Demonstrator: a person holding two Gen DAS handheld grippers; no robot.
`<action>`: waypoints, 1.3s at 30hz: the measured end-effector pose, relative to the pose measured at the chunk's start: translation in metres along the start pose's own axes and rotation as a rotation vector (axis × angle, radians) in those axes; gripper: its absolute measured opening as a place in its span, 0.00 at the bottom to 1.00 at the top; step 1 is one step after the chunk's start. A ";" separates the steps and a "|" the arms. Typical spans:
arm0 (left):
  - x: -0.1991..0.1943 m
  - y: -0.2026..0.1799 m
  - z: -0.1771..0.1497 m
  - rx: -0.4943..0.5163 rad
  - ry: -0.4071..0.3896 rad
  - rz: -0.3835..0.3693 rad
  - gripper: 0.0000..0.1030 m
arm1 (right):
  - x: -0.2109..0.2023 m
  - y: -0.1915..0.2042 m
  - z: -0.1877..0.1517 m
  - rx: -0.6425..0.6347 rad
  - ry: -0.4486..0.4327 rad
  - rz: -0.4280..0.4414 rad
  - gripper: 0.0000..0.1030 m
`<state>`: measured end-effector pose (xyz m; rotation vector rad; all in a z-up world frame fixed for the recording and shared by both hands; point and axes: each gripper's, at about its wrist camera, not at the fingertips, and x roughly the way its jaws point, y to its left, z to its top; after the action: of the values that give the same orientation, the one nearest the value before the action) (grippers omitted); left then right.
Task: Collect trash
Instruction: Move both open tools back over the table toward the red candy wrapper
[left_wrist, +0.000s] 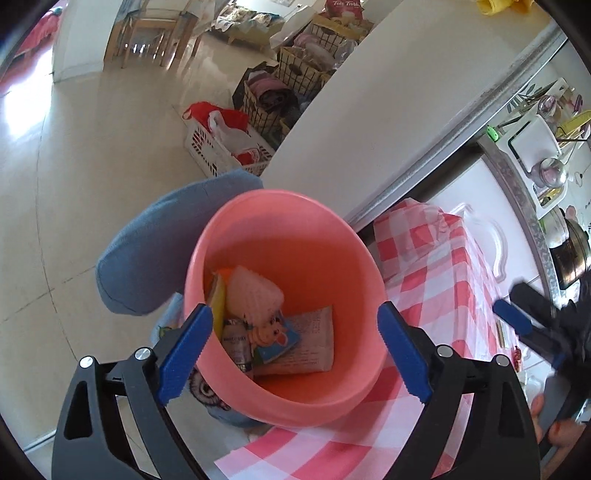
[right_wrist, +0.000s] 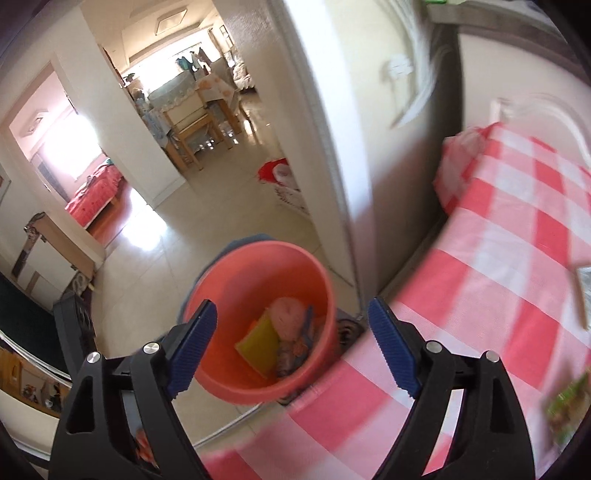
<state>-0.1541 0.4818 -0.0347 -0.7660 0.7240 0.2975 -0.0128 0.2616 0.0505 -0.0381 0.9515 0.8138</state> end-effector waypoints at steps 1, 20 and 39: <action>0.000 -0.001 -0.001 0.003 0.003 0.000 0.87 | -0.004 -0.002 -0.003 -0.004 -0.008 -0.012 0.82; 0.002 -0.097 -0.021 0.168 0.058 -0.105 0.88 | -0.128 -0.119 -0.087 0.197 -0.300 -0.191 0.82; -0.003 -0.206 -0.069 0.370 0.130 -0.185 0.88 | -0.209 -0.209 -0.141 0.390 -0.494 -0.265 0.82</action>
<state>-0.0888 0.2889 0.0410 -0.4975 0.7961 -0.0560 -0.0460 -0.0639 0.0550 0.3538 0.6024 0.3544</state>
